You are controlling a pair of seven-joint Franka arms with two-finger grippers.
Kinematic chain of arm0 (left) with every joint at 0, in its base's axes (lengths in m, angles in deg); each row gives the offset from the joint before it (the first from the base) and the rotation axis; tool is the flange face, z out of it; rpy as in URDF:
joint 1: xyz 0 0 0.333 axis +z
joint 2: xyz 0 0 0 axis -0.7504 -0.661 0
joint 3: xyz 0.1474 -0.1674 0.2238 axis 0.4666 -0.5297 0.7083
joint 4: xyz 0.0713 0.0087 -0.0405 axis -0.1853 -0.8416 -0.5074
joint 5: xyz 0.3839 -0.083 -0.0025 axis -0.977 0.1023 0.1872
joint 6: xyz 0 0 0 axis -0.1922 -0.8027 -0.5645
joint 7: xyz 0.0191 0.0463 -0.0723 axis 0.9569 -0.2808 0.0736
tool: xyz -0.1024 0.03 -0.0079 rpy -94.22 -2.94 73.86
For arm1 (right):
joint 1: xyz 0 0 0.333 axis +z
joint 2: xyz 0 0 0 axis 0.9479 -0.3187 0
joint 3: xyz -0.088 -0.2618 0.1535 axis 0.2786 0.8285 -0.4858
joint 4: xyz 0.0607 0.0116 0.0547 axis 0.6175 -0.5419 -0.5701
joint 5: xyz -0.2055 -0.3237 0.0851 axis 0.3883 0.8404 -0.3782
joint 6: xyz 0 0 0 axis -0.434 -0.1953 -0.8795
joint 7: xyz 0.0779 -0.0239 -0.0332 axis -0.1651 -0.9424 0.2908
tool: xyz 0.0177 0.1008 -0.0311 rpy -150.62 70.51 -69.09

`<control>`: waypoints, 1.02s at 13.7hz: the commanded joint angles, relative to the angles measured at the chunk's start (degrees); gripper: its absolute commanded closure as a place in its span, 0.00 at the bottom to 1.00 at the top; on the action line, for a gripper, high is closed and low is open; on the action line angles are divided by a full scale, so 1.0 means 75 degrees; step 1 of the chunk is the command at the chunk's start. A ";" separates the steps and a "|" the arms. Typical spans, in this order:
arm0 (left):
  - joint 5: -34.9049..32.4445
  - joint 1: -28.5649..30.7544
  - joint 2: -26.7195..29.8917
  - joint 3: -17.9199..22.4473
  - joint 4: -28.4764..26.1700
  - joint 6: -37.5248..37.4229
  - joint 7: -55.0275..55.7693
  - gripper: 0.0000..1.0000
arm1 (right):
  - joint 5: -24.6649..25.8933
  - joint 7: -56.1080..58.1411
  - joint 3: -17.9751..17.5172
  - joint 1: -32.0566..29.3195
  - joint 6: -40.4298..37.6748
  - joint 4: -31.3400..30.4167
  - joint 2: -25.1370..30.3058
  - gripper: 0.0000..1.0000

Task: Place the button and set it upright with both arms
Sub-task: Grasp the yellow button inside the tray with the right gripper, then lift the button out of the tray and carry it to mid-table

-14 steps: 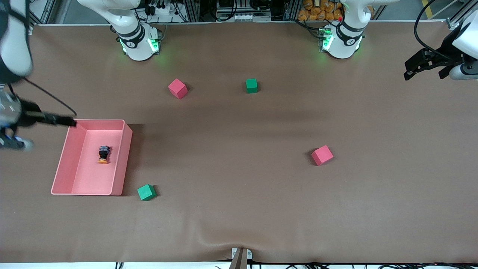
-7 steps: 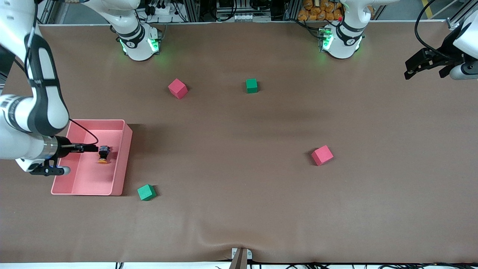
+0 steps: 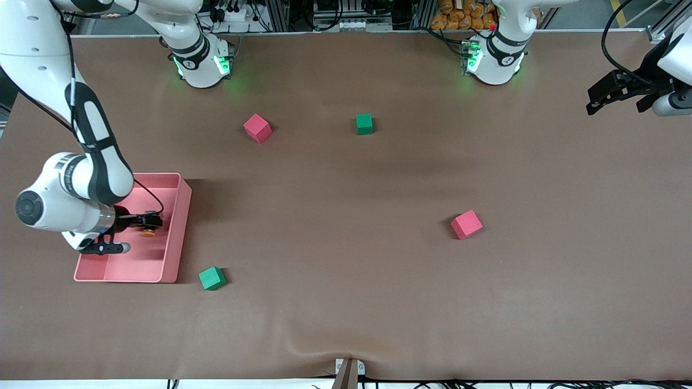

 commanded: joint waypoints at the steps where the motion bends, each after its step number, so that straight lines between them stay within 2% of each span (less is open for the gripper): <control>1: -0.0067 0.0066 -0.0055 -0.0030 0.0108 -0.0127 -0.0128 0.00 | -0.0132 0.0194 0.0002 -0.0052 0.0268 -0.0052 -0.0089 0.00; 3: -0.0067 0.0078 -0.0066 -0.0030 0.0108 -0.0127 -0.0128 0.00 | -0.0132 0.0252 0.0002 -0.0041 0.0513 -0.0052 -0.0241 0.00; 4: -0.0067 0.0078 -0.0066 -0.0030 0.0108 -0.0127 -0.0128 0.00 | -0.0132 0.0276 0.0002 -0.0064 0.0526 -0.0040 -0.0288 0.09; 5: -0.0067 0.0078 -0.0066 -0.0030 0.0108 -0.0127 -0.0128 0.00 | -0.0132 0.0357 0.0002 -0.0064 0.0526 -0.0040 -0.0289 0.27; 7: -0.0067 0.0066 -0.0066 -0.0030 0.0108 -0.0127 -0.0128 0.00 | -0.0132 0.0638 0.0002 -0.0087 0.0514 -0.0005 -0.0301 0.76; 8: -0.0067 0.0066 -0.0066 -0.0042 0.0108 -0.0127 -0.0128 0.00 | -0.0132 0.0709 0.0002 -0.0146 0.0491 0.0018 -0.0289 0.97; 9: -0.0067 0.0078 -0.0066 -0.0030 0.0108 -0.0127 -0.0128 0.00 | -0.0132 0.0744 0.0002 -0.0181 0.0410 0.0158 -0.0289 1.00; 11: -0.0067 0.0066 -0.0066 -0.0042 0.0096 -0.0127 -0.0128 0.00 | -0.0132 0.0733 0.0002 -0.0193 -0.0336 0.0637 -0.0242 1.00; 14: -0.0067 0.0078 -0.0066 -0.0030 0.0108 -0.0115 -0.0128 0.00 | -0.0155 0.0558 0.0002 -0.0181 -0.2549 0.2170 -0.0230 1.00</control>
